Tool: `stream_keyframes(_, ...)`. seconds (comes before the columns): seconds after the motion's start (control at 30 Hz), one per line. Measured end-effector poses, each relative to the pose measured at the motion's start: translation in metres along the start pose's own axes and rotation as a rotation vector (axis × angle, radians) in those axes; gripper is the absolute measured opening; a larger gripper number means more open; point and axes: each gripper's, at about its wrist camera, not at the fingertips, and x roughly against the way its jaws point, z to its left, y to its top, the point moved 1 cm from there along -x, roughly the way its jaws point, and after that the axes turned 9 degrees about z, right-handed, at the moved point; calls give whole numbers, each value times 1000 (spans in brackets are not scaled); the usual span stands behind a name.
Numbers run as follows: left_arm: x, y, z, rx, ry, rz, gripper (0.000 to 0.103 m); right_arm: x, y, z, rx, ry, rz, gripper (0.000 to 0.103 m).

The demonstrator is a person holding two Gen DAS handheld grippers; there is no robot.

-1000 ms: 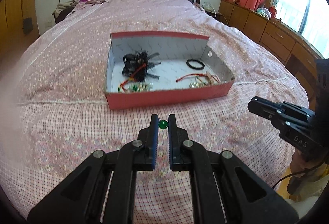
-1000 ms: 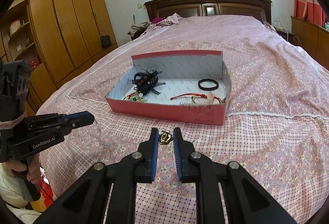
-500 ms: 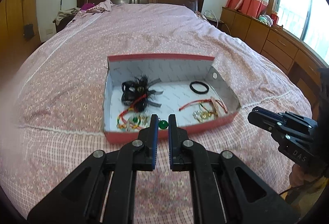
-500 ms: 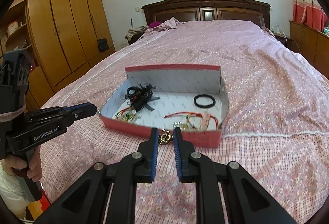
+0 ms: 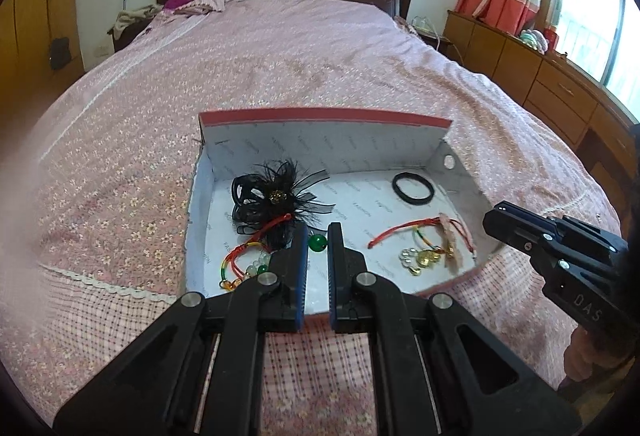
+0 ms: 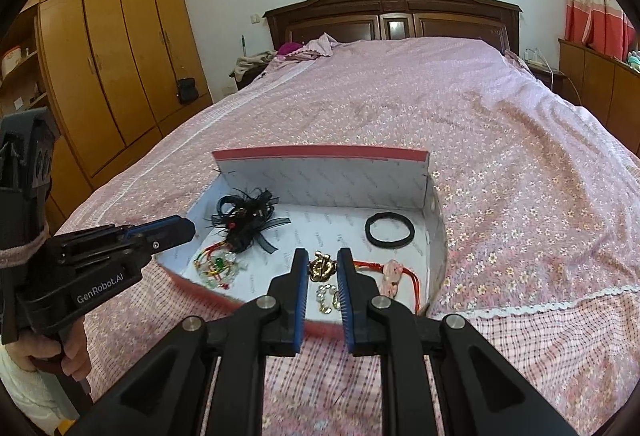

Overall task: Organize jewelry
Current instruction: 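Carry both charms into the shoebox with both tools, then open both tools to release the charms in the box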

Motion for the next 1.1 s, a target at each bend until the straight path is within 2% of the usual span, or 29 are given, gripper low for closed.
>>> stream_keyframes(0.43,-37,-7,11,35,29,77,1,-46,-5,-16,-40,-26,95,16)
stream_keyframes(0.83,-52,-13,13,48,53,124,3,-58,-9,-16,-44,-28,137,17)
stream_keyframes(0.87,-52,-13,12,46,57,128,5,-59,-9,-16,-45,-28,140,18)
stream_keyframes(0.97,-51,-13,11,53,58,135,17,-58,-9,-15,-46,-25,140,28)
stream_keyframes(1.03,-51,-13,10,61,53,132,19,-55,-8,-14,-49,-25,135,36)
stream_keyframes(1.1,-48,-14,11,64,55,130,23,-52,-8,-14,-53,-22,132,39)
